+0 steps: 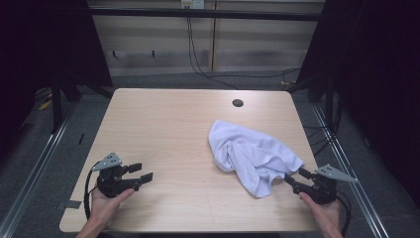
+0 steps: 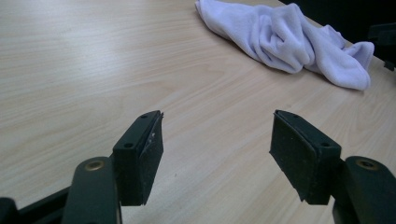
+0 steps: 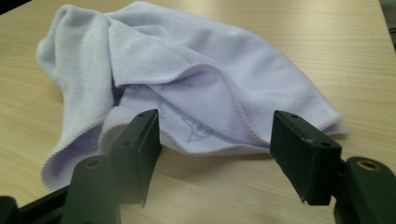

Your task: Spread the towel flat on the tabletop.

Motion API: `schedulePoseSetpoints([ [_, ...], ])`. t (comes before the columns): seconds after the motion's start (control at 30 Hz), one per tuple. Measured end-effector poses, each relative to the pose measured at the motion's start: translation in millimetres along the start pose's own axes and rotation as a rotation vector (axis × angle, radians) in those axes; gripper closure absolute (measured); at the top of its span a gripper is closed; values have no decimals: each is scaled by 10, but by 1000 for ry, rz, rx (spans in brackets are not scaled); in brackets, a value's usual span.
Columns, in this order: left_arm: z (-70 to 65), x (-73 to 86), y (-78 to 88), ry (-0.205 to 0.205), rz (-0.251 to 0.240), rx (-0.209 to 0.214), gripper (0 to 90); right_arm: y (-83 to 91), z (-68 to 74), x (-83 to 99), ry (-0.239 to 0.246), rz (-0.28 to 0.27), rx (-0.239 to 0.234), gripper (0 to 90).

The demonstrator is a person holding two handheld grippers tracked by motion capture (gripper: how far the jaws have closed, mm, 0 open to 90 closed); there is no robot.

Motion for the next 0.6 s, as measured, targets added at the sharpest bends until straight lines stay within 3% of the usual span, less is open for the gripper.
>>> schedulePoseSetpoints([
  [0.07,25,-17,-12,23,-10,2,346,-10,19,-4,5,2,0,334],
  [0.17,61,-22,-63,27,6,-5,351,-89,80,-33,93,44,4,349],
  [0.2,73,-25,-75,23,6,-10,351,-149,145,-76,94,52,-33,356],
  [0.37,82,-12,-57,31,10,4,352,-196,228,-192,91,53,-74,346],
  [0.4,72,-12,-53,42,14,23,353,-209,229,-215,89,57,-78,327],
  [0.43,57,-10,-53,47,18,52,353,-291,234,-271,53,87,-143,292],
  [0.47,41,-3,-52,43,27,64,353,-291,234,-271,53,87,-143,292],
  [0.5,20,8,-44,12,33,52,355,-331,248,-281,50,100,-167,290],
  [0.53,-37,19,-7,-35,34,56,355,-460,310,-314,83,130,-176,267],
  [0.6,-67,23,14,-44,28,63,355,-501,330,-330,80,138,-187,246],
])
Point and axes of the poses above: each handheld gripper's, and its own axes: y roughly backward along the jaws, x roughly out of its underside, z roughly to its left, the point moved 4 cm from there along -y, roughly forward along the jaws, and after that the axes turned 12 degrees about -x, right-handed, at the moved point
